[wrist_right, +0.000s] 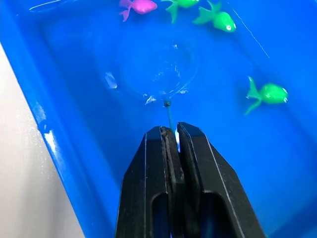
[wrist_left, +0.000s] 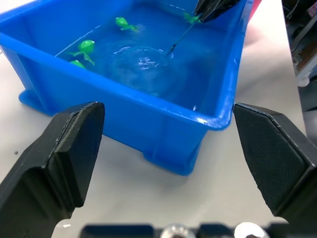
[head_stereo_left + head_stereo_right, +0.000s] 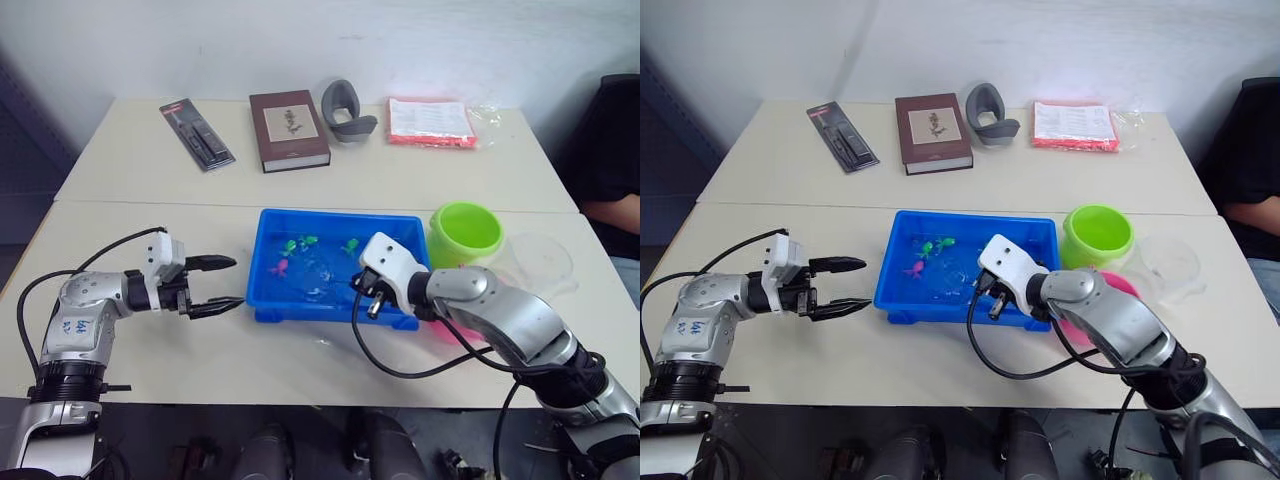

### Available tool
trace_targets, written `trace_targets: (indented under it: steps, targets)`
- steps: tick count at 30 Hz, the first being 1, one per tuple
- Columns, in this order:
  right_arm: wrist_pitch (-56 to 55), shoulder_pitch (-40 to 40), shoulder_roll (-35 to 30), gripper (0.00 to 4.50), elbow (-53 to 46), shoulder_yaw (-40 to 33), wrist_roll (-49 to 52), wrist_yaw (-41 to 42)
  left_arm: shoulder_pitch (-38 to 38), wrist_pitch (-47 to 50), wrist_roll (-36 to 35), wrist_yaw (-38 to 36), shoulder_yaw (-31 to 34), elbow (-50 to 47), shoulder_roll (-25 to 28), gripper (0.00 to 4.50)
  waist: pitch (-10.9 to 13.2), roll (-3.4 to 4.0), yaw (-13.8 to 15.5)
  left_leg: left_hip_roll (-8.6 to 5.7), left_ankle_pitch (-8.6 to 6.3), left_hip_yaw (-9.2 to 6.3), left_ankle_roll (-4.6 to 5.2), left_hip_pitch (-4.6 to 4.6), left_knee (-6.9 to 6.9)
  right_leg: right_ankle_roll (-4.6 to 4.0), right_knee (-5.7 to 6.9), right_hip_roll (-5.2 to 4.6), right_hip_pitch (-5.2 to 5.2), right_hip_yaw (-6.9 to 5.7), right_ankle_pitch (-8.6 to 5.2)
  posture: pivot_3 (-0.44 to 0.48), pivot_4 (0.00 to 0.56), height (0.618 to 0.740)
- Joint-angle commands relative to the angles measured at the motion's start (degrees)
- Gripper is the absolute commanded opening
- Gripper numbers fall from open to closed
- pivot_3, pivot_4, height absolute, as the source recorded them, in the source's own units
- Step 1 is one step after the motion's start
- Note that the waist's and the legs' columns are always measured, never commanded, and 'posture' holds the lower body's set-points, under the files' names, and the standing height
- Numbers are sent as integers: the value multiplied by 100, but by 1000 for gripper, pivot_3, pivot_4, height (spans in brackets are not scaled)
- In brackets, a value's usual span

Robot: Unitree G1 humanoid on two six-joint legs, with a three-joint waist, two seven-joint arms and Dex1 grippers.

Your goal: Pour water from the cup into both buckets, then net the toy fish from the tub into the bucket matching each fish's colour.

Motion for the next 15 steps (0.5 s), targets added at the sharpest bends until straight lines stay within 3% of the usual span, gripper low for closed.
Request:
trace_targets:
  steps: [1,10,15]
  targets:
    - [89,-156,111,0,11,-236,-29,148,58,-127,-2,61,96,-175,74,4437,0,0,-7,2,0,0,-1,1,0,0,0,2,0,0,0,0,150,740]
    - [-77,-258,942,0,646,-324,-123,214,22,-178,31,210,28,-198,22,4437,0,0,0,3,1,0,-2,1,-1,0,0,6,0,0,0,0,150,740]
    - [-169,-210,1026,0,554,-425,-196,272,-27,-199,14,209,24,-164,25,4437,0,0,1,2,1,0,-2,0,0,0,0,5,0,-1,0,0,150,740]
